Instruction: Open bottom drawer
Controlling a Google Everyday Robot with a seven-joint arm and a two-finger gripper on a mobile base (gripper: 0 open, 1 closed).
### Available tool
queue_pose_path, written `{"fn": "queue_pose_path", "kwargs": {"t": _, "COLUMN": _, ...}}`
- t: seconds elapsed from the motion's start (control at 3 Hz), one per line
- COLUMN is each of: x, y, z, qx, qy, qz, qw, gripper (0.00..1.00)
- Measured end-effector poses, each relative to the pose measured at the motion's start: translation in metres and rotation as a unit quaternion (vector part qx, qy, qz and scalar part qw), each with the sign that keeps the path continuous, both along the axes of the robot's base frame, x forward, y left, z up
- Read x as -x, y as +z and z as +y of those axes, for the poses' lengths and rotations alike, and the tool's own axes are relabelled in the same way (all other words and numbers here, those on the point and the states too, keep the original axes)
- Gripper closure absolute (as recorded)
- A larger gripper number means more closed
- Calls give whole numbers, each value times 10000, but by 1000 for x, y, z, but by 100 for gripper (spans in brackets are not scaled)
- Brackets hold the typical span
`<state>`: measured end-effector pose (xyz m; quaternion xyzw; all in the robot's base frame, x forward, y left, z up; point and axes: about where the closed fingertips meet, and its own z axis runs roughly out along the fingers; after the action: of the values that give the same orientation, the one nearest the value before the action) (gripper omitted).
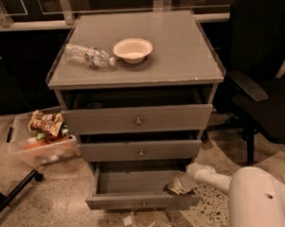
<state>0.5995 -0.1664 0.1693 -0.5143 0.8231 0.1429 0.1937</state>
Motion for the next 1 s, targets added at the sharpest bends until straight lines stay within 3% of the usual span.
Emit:
{"fn": "queue_pose_path", "kwargs": {"t": 0.33, "x": 24, "y": 4, "z": -5, "qx": -32, "qy": 26, "qz": 235, "qw": 9997, "gripper": 11}}
{"fn": "queue_pose_path", "kwargs": {"t": 0.67, "x": 36, "y": 6, "z": -6, "qx": -49, "qy": 52, "qz": 357, "qw": 9993, "gripper": 0}}
{"fn": "queue_pose_path", "kwargs": {"t": 1.0, "x": 62, "y": 7, "z": -1, "qx": -133, "qy": 160, "qz": 577, "qw": 9981, "gripper": 0}}
